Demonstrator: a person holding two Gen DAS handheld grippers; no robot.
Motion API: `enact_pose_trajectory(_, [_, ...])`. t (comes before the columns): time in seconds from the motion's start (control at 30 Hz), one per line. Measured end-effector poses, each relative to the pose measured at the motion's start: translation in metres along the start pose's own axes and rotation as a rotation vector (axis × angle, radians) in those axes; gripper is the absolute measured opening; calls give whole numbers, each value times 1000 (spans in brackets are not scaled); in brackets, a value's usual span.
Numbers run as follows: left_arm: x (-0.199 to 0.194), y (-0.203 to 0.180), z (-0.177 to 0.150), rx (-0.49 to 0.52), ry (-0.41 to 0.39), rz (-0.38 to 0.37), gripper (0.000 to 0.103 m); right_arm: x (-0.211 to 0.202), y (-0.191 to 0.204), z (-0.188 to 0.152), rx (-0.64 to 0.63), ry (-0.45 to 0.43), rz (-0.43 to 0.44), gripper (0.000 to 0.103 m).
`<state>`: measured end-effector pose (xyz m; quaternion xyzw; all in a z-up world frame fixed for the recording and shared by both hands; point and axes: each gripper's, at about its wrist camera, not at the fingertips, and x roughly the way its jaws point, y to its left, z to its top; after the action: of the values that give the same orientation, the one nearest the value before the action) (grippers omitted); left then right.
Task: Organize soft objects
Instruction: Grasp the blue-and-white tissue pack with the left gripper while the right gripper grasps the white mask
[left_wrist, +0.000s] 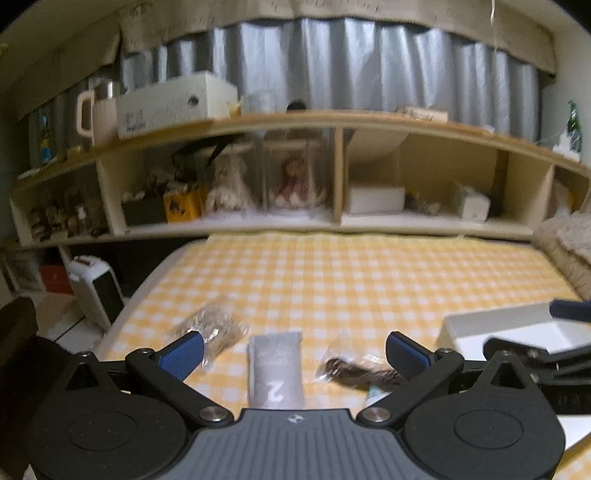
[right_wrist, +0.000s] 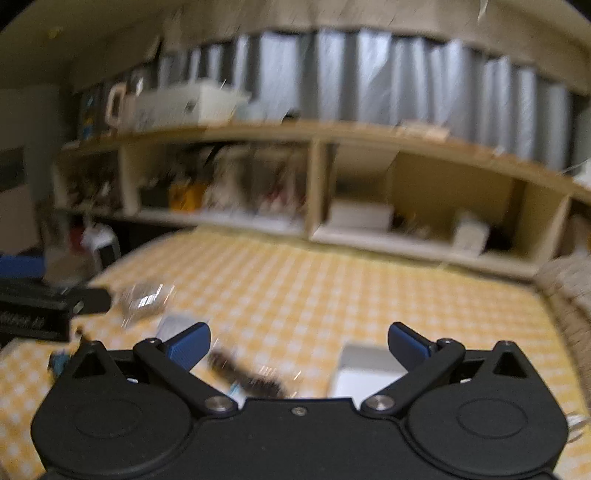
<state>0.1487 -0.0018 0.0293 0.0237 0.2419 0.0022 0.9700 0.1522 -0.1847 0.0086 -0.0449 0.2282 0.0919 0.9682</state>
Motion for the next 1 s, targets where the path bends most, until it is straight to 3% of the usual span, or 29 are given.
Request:
enact_pose_trajectory(0.03, [8,0,-5,1,11,9,103,9,0,-6,11,29,6,99])
enact_pose_trajectory(0.1, [22,3,-19,6,41,29,103,23,3,-23,23,100,27,81])
enact_pose_trajectory(0.13, [31,4,-26,5,75,35,103,31,4,-31,21,144,47,78])
enact_pose_trajectory(0.33, [63,14,-58,-70,263,21,103,52,10,-52,-10,260,123,75])
enact_pose_trajectory(0.43, [75,10,-67,-71,335,1,103,63,14,-56,-23,294,169,67])
enact_pose_trajectory(0.67, [98,7,-81,-52,433,31,101,85,30,-71,-105,366,229,46])
enact_pose_trajectory(0.73, [104,8,-84,-55,464,40,93,85,31,-73,-118,368,234,42])
enact_pose_trajectory(0.9, [111,11,-87,-87,504,5,75,81,30,-72,-128,355,221,20])
enact_pose_trajectory(1.0, [110,11,-89,-100,509,-10,65,80,27,-70,-113,348,226,14])
